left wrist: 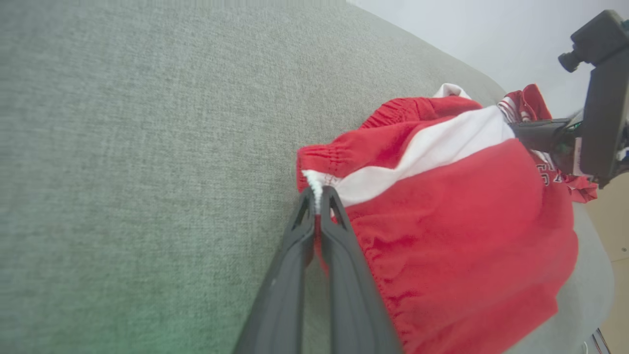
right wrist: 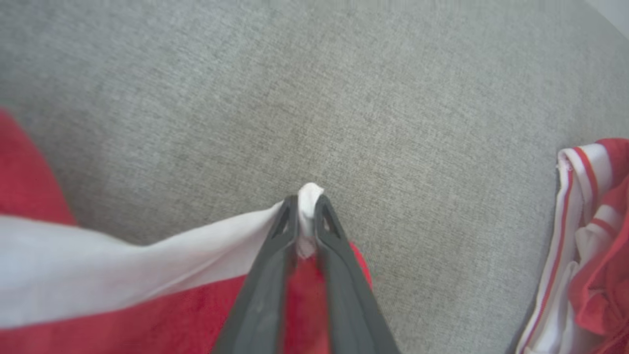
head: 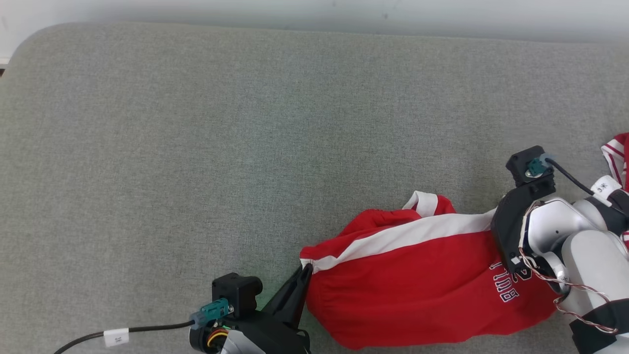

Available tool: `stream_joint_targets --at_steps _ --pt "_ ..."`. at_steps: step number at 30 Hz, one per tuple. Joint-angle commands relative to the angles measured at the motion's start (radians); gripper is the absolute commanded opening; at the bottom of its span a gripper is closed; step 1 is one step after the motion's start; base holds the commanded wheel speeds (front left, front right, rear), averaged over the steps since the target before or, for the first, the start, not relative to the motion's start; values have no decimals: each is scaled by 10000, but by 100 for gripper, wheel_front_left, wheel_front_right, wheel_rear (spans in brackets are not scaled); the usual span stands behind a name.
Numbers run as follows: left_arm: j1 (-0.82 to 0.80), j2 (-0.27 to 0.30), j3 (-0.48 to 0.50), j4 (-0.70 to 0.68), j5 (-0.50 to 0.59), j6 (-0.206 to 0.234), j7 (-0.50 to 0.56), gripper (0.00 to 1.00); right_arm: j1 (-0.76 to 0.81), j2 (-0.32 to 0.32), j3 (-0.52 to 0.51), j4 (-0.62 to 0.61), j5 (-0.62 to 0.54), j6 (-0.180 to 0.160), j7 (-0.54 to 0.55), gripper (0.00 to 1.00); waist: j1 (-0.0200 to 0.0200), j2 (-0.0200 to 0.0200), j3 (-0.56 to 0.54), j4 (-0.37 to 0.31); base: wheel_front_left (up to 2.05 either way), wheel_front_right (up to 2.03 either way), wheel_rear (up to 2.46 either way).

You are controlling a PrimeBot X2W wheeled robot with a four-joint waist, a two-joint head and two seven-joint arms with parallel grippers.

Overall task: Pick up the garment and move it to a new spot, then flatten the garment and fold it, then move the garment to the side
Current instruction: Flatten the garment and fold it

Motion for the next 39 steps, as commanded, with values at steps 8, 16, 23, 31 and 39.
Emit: stream_joint_targets --at_steps 8,16,23,31,39 --pt "-654 34 488 -235 594 8 -1150 0 -301 -87 -292 -390 -224 -22 -1830 0 0 -1 -323 -78 0 0 0" --pt "-2402 113 2058 -1017 -243 -706 -1096 0 -1066 591 -1272 -713 -58 -22 -3842 0 0 -1 -439 -735 0 0 0" --pt "-5472 448 3505 -328 -959 -1247 -668 0 -3952 1603 -1893 259 -333 -24 -6258 0 0 -1 541 -1779 0 0 0" --pt "-7790 -174 5389 -115 -63 -2083 -1634 0 -6539 2508 -3398 1521 -1817 -28 -10157 0 0 -1 541 -2305 0 0 0" --pt "-5697 -447 5366 4 -113 -2592 -1610 0 -5348 2256 -2465 2735 -2285 -27 -10498 0 0 -1 80 -2231 0 0 0"
